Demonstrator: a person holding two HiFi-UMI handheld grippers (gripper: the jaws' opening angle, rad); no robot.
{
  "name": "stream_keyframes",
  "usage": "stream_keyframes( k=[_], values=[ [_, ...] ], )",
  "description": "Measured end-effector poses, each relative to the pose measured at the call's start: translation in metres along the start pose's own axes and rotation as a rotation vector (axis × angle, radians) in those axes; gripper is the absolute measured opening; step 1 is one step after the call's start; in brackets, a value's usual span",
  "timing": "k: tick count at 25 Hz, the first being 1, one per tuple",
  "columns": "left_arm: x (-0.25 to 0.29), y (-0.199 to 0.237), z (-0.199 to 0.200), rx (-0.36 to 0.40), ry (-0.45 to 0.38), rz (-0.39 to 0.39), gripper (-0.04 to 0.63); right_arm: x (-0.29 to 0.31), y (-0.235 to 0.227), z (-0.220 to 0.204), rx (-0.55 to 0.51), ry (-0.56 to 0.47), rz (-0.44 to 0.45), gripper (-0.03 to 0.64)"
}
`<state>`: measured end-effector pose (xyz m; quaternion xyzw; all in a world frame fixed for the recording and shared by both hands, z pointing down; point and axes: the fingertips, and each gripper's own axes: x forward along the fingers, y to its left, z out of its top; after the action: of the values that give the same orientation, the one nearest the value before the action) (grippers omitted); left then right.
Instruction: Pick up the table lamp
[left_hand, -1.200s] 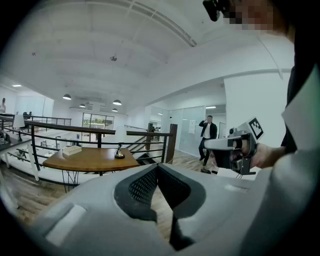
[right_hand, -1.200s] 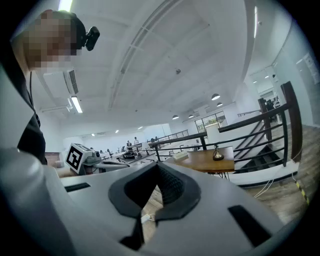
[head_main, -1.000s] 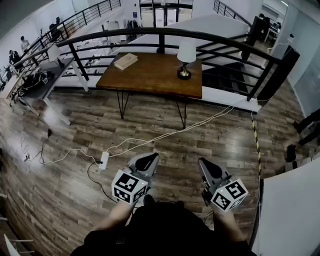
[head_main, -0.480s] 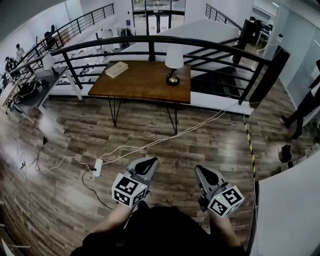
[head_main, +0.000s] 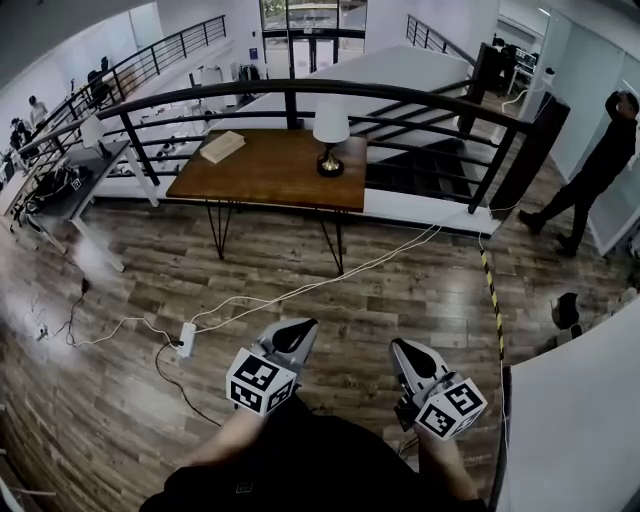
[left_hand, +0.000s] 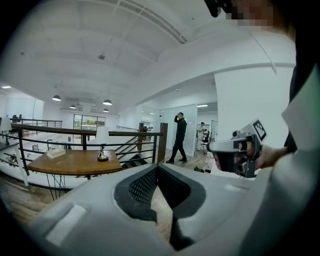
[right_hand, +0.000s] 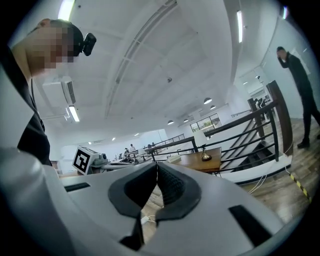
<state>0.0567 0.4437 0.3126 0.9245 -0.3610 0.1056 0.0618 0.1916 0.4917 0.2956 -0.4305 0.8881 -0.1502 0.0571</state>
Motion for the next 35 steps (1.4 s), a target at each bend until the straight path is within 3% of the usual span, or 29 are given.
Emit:
stream_keyframes(
  k=[7, 12, 24, 35],
  values=[
    [0.024, 0.007, 0.009, 0.015, -0.005, 0.002, 0.008, 0.01, -0.021, 0.003, 0.019, -0.001, 0.008, 0.014],
    [0.049, 0.038, 0.009, 0.006, -0.002, 0.022, 0.008, 0.043, -0.039, 0.002, 0.023, 0.019, 0.035, 0.014],
    [0.109, 0.183, 0.028, -0.016, -0.018, 0.069, 0.008, 0.184, -0.09, 0.028, -0.011, 0.028, 0.054, 0.014],
    [0.168, 0.306, 0.064, 0.0, -0.031, -0.004, 0.008, 0.321, -0.119, 0.068, -0.038, -0.002, 0.039, 0.014]
  ],
)
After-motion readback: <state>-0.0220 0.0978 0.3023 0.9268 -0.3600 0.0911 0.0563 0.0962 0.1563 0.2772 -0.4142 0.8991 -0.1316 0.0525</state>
